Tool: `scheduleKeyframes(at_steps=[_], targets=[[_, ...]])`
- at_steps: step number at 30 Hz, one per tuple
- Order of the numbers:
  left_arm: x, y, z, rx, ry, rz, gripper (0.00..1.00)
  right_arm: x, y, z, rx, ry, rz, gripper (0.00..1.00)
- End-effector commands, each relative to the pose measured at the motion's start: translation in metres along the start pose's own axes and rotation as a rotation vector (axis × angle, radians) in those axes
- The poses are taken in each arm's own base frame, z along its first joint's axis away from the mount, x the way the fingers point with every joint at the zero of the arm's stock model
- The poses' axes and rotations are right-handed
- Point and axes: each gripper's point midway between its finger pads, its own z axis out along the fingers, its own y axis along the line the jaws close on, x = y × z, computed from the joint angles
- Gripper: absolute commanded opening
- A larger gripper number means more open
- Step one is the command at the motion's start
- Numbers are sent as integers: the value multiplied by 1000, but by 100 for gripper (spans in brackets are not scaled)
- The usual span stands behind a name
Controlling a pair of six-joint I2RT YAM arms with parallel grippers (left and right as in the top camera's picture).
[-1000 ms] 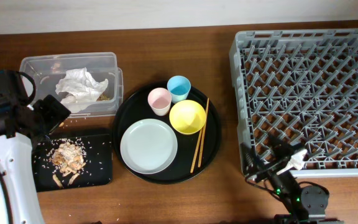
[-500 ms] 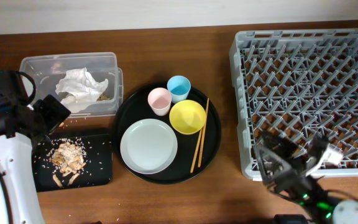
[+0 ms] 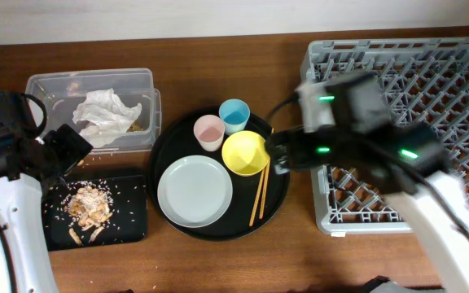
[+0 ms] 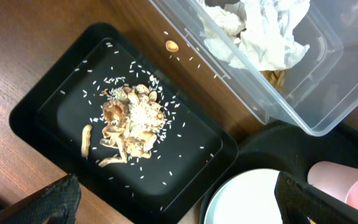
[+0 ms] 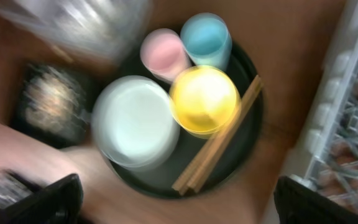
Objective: Sort waste into correct bins and load items into the dishwasher rack
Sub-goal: 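Move the right gripper from the rack toward the yellow bowl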
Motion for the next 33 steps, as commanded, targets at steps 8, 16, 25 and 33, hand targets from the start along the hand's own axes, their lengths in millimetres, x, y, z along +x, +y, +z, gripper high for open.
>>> scheduleKeyframes(at_steps=[8, 16, 25, 33], targets=[[-3, 1, -6, 5, -20, 0, 99, 57, 8, 171, 312, 429, -292, 99], [-3, 1, -6, 5, -20, 0, 99, 65, 15, 205, 263, 458, -279, 98], [-3, 1, -6, 5, -20, 0, 99, 51, 27, 229, 203, 362, -266, 78], [-3, 1, -6, 5, -20, 0, 99, 67, 21, 250, 197, 350, -267, 67]])
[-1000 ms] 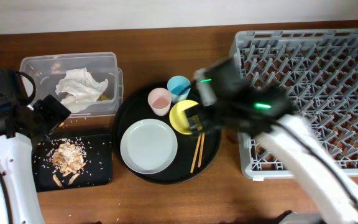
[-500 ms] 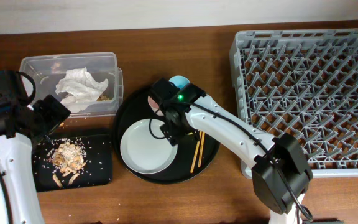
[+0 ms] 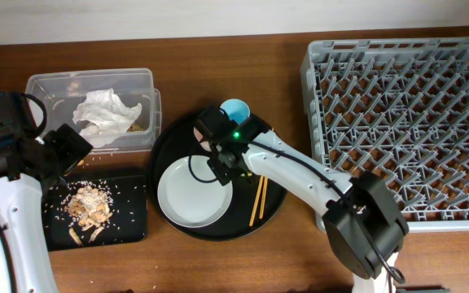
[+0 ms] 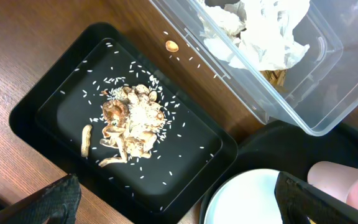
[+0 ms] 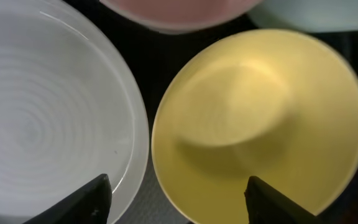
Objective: Sort waste into correct bins and load items into the dishwasher rack
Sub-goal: 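Move the right gripper from the rack toward the yellow bowl, then grasp the yellow bowl rim with the right gripper and lift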
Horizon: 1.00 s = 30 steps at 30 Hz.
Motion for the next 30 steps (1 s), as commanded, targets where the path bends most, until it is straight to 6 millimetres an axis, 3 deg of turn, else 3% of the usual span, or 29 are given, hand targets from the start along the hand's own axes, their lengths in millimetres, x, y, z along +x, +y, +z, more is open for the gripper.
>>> scheduleKeyframes(at_steps=[1, 6, 11, 18, 24, 27, 30], targets=[[-3, 1, -6, 5, -20, 0, 99, 9, 2, 14, 4, 19, -4, 66], [-3, 1, -6, 5, -21, 0, 99, 24, 1, 29, 10, 40, -7, 61], [-3, 1, -6, 5, -20, 0, 99, 27, 1, 30, 11, 47, -7, 54], [-3, 1, -6, 5, -20, 0, 99, 20, 1, 22, 9, 38, -6, 34], [-3, 1, -6, 5, -21, 0, 99, 25, 0, 20, 13, 64, -8, 9], [-3, 1, -6, 5, -21, 0, 99, 26, -1, 14, 13, 65, -8, 4], [-3, 1, -6, 5, -20, 0, 99, 22, -1, -6, 0, 28, -4, 4]])
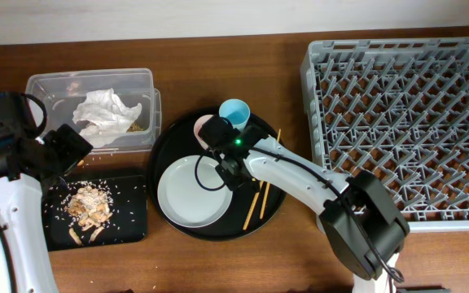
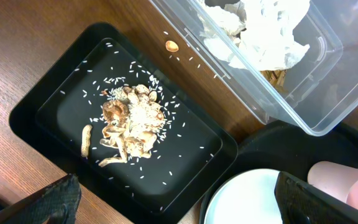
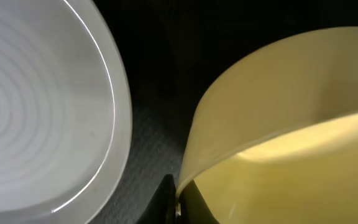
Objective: Sort waste into correct bins and load items into the dishwasher rack
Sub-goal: 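Grasp the yellow bowl rim with the right gripper and lift, then carry the yellow bowl right and lower it into the rack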
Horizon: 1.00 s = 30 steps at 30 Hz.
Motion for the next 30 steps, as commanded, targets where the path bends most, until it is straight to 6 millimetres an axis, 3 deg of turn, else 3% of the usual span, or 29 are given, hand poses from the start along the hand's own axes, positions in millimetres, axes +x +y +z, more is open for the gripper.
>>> scheduleKeyframes(at_steps=[1, 6, 9, 13, 16, 22, 26, 30], targets=[[-3, 1, -6, 5, -21, 0, 99, -6, 3, -30, -29, -54, 14, 4], [-3, 1, -6, 5, -21, 0, 99, -25, -4, -96, -47, -182, 31, 4], [-3, 1, -6, 5, -21, 0, 99, -35, -23, -151, -51, -291, 74, 4], [-3, 1, -6, 5, -21, 0, 99, -32, -83, -213, 0, -423, 201, 4], [-3, 1, -6, 5, -20, 0, 99, -10, -165, -248, 61, -509, 404, 4], [-3, 1, -6, 5, -20, 0, 99, 51, -290, -259, 13, -567, 646, 4], [-3, 1, -6, 5, -20, 0, 99, 75, -345, -257, -194, -704, 719, 4], [-3, 1, -6, 5, -20, 0, 99, 93, -389, -245, -354, -822, 776, 4]])
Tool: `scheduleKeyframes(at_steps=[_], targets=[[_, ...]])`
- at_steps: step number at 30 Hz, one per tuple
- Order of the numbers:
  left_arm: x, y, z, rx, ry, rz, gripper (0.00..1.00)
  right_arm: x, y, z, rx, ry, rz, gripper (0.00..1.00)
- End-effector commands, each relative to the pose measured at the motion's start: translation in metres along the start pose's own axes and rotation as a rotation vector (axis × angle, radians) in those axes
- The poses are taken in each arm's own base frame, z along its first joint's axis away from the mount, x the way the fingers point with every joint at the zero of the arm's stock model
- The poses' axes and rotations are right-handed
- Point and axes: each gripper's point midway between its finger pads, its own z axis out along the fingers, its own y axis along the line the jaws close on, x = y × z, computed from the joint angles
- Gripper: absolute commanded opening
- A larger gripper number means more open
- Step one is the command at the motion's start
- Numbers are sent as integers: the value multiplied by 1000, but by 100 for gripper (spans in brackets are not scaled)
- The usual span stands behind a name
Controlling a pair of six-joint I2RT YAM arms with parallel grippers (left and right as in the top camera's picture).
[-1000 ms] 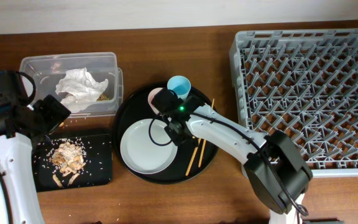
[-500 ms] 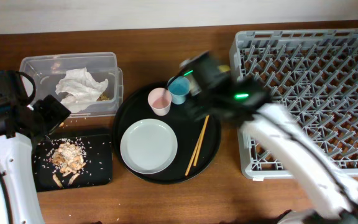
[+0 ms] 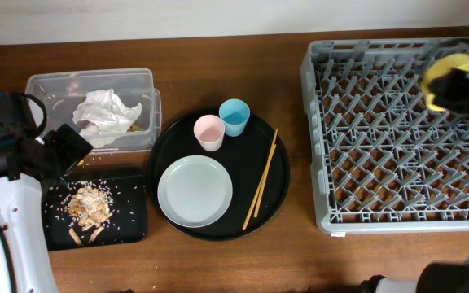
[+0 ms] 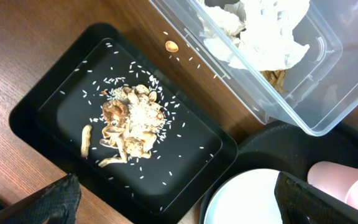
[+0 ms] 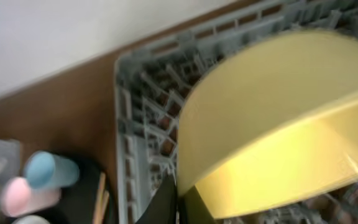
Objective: Sort waste into correct bins and load items into the dishwasher rack
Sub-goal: 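Carry the yellow bowl right and lower it into the rack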
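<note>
My right gripper (image 5: 178, 200) is shut on the rim of the yellow bowl (image 5: 278, 118), holding it tilted above the far right part of the grey dishwasher rack (image 3: 381, 130); the overhead view shows the bowl (image 3: 449, 70) there. On the round black tray (image 3: 282, 191) remain a white plate (image 3: 195, 191), a pink cup (image 3: 210, 132), a blue cup (image 3: 234, 116) and wooden chopsticks (image 3: 260, 179). My left gripper (image 4: 179, 205) hangs open over the edge of the black food-waste tray (image 4: 55, 106), holding nothing.
Food scraps and rice (image 4: 129, 127) lie in the rectangular black tray. Behind it stands a clear plastic bin (image 3: 55, 85) with crumpled tissue (image 3: 103, 114). A scrap (image 4: 172, 46) lies on the table between them. The rack takes up the table's right side.
The right gripper was shut on the yellow bowl's rim down in the round tray; now it holds the bowl over the rack's far right. The left arm has not moved.
The right gripper was open, high over the round tray beside the rack. Then it was open low over the yellow bowl. Then it was shut on the bowl's rim. Now the bowl is off the tray and above the rack. The left gripper stayed open throughout.
</note>
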Motion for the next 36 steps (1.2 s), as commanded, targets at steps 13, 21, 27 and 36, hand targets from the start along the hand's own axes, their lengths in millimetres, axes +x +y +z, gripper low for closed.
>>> scheduleKeyframes(at_steps=[13, 21, 27, 36], targets=[[-3, 1, -6, 5, -21, 0, 99, -19, -106, 53, -740, -183, 226, 4], [-3, 1, -6, 5, -21, 0, 99, -14, -73, 73, -864, -113, 250, 4], [-3, 1, -6, 5, -21, 0, 99, -4, -46, 109, -795, -10, 249, 4], [-3, 1, -6, 5, -21, 0, 99, 11, -46, 125, -764, 43, 299, 4]])
